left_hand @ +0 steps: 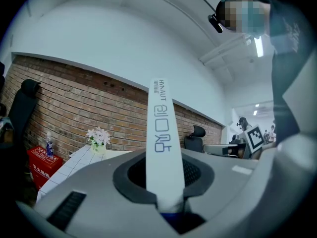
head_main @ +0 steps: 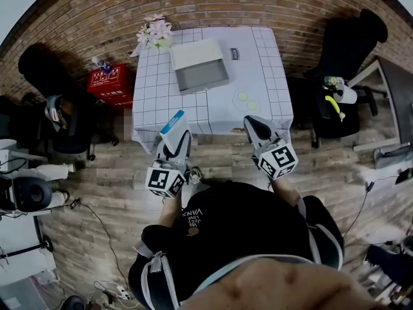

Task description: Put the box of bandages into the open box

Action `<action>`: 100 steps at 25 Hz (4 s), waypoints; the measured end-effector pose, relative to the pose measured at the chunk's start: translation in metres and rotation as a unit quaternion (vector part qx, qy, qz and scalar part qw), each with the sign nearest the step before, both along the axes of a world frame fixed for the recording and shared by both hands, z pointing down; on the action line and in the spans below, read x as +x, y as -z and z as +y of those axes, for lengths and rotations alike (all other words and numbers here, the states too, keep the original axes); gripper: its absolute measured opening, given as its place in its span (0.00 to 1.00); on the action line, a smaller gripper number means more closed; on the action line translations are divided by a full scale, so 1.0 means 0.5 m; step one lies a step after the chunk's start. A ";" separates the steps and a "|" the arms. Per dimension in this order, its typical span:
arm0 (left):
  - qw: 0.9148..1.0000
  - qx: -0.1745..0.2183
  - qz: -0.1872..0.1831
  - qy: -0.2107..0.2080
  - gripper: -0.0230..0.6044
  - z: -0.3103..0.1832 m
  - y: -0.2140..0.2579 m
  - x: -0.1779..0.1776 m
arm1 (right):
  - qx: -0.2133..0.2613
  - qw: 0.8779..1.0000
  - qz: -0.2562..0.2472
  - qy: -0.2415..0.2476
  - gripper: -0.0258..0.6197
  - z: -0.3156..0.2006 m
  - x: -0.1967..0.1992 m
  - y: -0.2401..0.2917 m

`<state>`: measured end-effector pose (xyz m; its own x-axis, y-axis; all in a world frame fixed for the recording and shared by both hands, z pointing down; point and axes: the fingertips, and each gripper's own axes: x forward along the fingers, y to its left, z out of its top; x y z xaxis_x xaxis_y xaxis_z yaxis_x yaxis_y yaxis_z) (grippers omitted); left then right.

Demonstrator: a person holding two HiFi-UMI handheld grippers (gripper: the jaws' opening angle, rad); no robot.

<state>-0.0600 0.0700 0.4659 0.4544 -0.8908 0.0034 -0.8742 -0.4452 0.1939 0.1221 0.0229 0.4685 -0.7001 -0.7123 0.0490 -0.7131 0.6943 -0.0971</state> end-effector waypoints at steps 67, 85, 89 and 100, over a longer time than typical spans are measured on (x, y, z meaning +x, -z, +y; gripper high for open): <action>0.988 -0.074 -0.058 -0.125 0.17 -0.493 -0.120 -0.162 | -0.048 0.990 0.012 -0.132 0.04 -0.436 -0.141 -0.062; 0.965 -0.120 -0.156 -0.170 0.17 -0.579 -0.216 -0.080 | -0.076 0.990 0.024 -0.113 0.04 -0.496 -0.091 -0.119; 0.954 -0.142 -0.192 -0.180 0.17 -0.592 -0.256 -0.070 | -0.082 0.991 0.021 -0.108 0.04 -0.503 -0.088 -0.128; 0.926 -0.162 -0.274 -0.203 0.17 -0.614 -0.320 -0.038 | -0.098 0.990 0.022 -0.097 0.04 -0.510 -0.065 -0.152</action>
